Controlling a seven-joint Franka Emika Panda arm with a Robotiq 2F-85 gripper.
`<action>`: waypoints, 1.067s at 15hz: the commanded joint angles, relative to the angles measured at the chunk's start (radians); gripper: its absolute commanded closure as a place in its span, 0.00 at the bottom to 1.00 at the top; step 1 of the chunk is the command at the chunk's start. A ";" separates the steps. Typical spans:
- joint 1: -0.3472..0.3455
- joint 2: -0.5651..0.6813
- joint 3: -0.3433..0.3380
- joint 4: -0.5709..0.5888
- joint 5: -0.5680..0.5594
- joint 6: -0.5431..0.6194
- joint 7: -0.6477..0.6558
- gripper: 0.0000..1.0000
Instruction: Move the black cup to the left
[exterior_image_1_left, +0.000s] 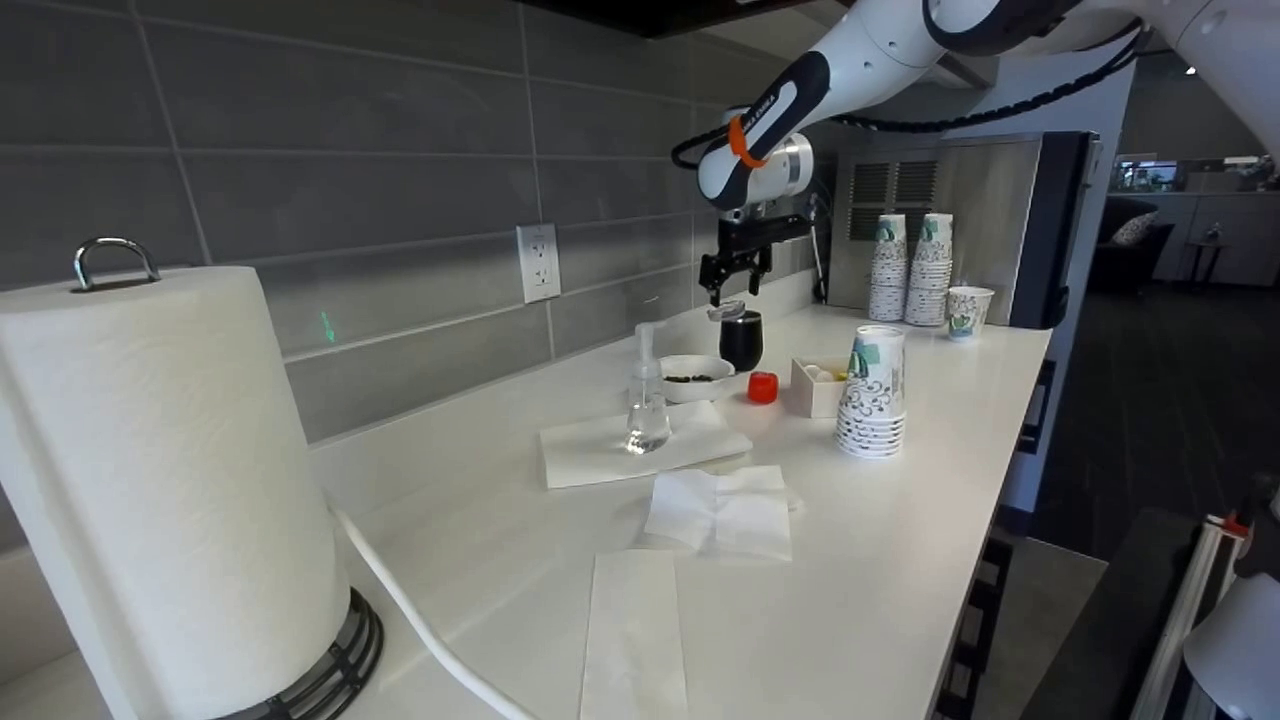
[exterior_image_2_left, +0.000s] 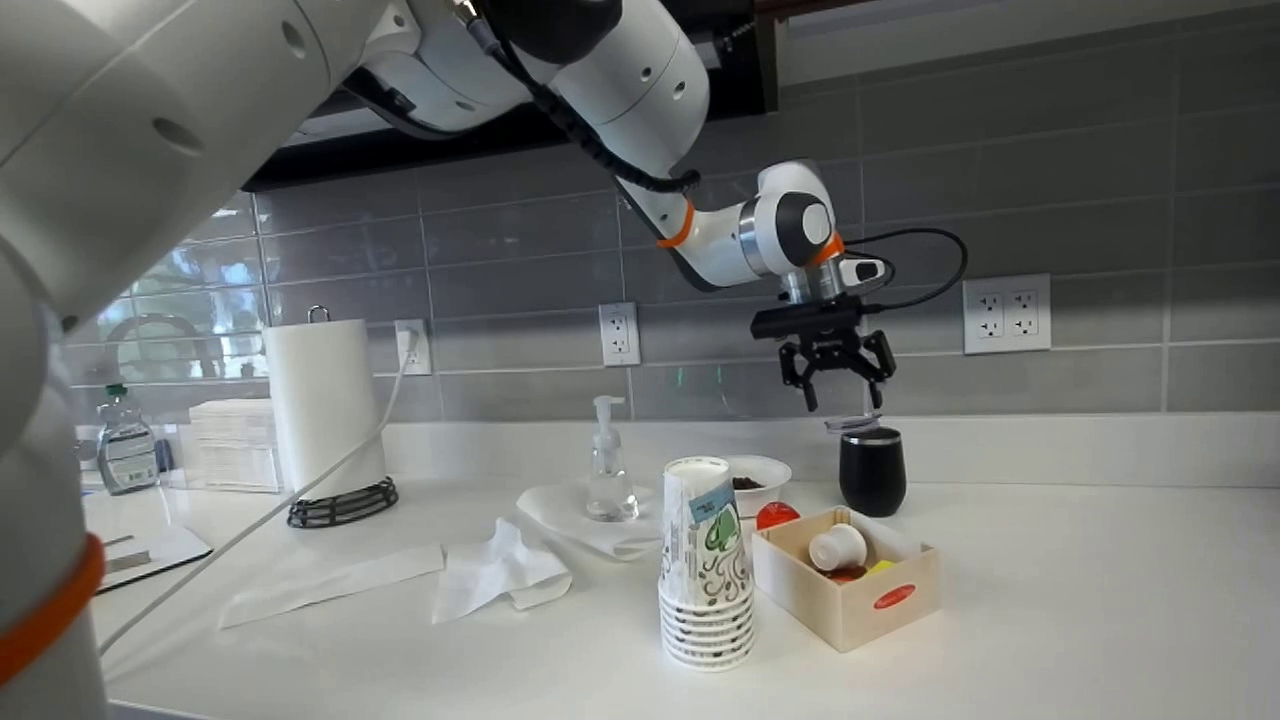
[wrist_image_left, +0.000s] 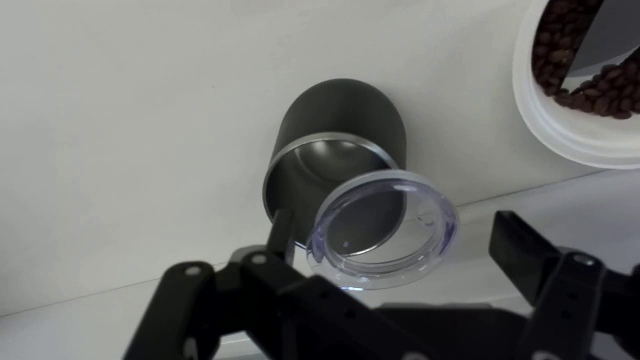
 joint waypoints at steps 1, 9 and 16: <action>0.028 0.037 -0.027 0.071 -0.045 -0.064 0.056 0.00; 0.047 0.089 -0.040 0.144 -0.083 -0.096 0.102 0.00; 0.061 0.136 -0.054 0.198 -0.100 -0.110 0.133 0.00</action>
